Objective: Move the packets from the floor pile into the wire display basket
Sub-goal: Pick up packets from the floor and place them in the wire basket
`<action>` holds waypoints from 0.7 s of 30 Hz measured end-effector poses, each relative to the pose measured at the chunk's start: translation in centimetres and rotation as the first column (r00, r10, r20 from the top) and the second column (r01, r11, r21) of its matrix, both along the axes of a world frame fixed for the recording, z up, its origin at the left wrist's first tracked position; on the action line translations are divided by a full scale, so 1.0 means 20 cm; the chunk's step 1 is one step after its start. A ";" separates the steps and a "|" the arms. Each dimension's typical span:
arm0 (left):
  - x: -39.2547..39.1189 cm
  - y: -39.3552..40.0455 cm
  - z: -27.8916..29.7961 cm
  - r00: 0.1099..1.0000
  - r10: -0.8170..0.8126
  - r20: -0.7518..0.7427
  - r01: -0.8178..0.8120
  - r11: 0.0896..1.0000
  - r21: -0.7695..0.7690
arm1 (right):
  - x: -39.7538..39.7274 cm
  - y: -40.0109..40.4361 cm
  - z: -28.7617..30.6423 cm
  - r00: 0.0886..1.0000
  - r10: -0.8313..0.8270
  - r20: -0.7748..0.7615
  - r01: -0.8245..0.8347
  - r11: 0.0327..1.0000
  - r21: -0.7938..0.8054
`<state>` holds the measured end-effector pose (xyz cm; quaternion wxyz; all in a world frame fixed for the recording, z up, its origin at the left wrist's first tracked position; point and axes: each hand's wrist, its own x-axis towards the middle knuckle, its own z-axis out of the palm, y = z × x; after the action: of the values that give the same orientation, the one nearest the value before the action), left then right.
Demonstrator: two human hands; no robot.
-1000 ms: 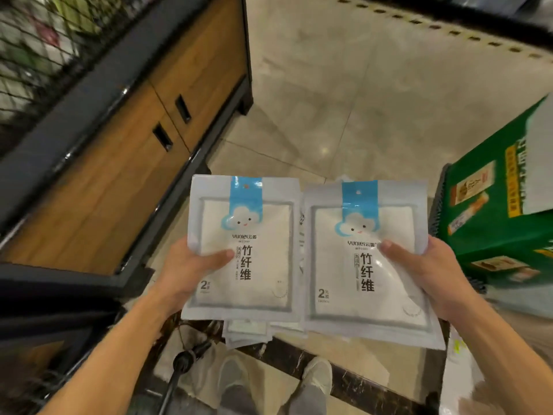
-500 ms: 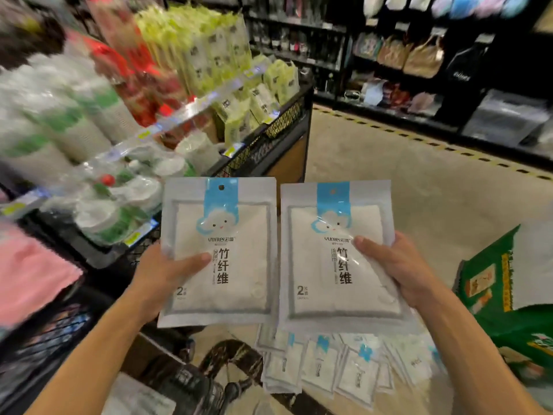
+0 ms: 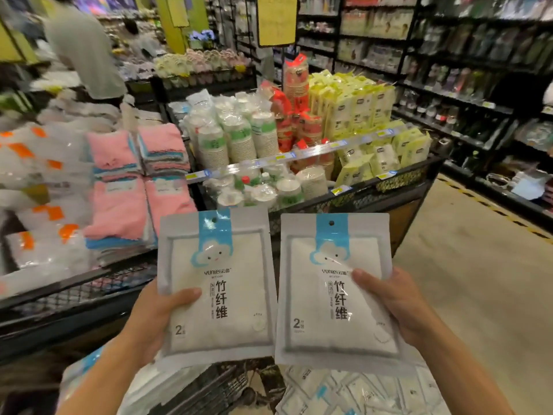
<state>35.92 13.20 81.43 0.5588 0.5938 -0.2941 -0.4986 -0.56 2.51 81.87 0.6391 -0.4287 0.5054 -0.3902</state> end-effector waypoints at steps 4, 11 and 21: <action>0.00 0.33 -0.02 0.987 0.159 -0.016 -0.158 0.986 0.046 | 0.08 0.02 0.00 0.989 0.148 -0.027 -0.148 0.989 0.009; 0.11 0.86 0.00 0.919 0.393 0.025 -0.394 0.914 0.096 | 0.46 0.19 -0.02 0.933 0.360 -0.018 -0.359 0.933 0.028; 0.51 1.45 -0.17 0.801 0.596 0.049 -0.596 0.789 0.151 | 1.06 0.49 -0.10 0.833 0.552 -0.035 -0.552 0.834 0.013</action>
<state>46.16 42.16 78.11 0.6386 0.6983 -0.0511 -0.3192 20.59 12.29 79.90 0.7154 -0.5626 0.3729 -0.1806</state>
